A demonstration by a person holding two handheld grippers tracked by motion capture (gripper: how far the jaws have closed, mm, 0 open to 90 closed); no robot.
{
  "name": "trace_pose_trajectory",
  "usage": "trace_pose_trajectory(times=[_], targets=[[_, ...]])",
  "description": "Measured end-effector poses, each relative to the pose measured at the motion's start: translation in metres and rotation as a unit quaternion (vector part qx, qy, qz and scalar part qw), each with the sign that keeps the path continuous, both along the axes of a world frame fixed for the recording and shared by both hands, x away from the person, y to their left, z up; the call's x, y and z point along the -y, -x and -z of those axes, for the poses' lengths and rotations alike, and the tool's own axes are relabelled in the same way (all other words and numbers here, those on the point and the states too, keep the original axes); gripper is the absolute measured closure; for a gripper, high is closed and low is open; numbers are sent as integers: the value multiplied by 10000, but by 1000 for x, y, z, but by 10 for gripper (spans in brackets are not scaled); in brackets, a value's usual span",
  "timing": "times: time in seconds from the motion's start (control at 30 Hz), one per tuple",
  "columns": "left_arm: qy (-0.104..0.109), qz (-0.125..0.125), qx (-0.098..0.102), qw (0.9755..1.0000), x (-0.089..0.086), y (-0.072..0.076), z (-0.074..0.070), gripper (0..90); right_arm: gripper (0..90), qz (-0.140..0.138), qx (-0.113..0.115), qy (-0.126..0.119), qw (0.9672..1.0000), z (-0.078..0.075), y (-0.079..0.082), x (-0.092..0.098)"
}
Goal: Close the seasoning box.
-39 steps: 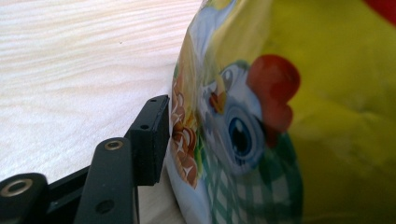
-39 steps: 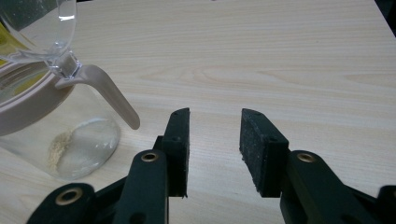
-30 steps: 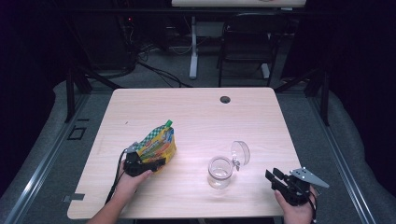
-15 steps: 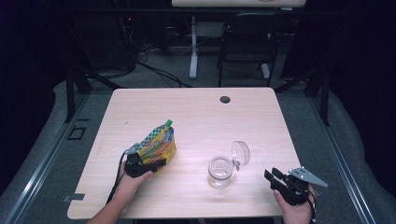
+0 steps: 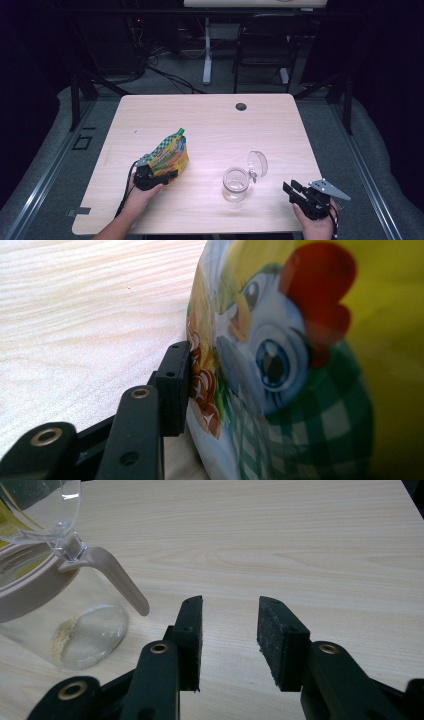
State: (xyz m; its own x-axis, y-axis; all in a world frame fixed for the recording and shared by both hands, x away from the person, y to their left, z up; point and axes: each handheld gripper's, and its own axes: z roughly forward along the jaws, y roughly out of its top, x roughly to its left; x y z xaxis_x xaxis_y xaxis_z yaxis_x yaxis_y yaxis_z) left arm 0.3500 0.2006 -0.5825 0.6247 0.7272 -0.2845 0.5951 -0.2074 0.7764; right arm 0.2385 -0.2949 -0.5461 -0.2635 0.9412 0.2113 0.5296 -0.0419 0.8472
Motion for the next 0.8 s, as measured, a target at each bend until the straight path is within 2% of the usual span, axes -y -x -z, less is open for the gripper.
trace_pose_trajectory(times=[0.57,0.8], targets=[[-37,-4,26,10000,-1,0,-2,597,630,23,7,13,10000,0,1,1],[-132,39,92,9999,0,1,-4,600,631,11,27,10,10000,-1,1,1]])
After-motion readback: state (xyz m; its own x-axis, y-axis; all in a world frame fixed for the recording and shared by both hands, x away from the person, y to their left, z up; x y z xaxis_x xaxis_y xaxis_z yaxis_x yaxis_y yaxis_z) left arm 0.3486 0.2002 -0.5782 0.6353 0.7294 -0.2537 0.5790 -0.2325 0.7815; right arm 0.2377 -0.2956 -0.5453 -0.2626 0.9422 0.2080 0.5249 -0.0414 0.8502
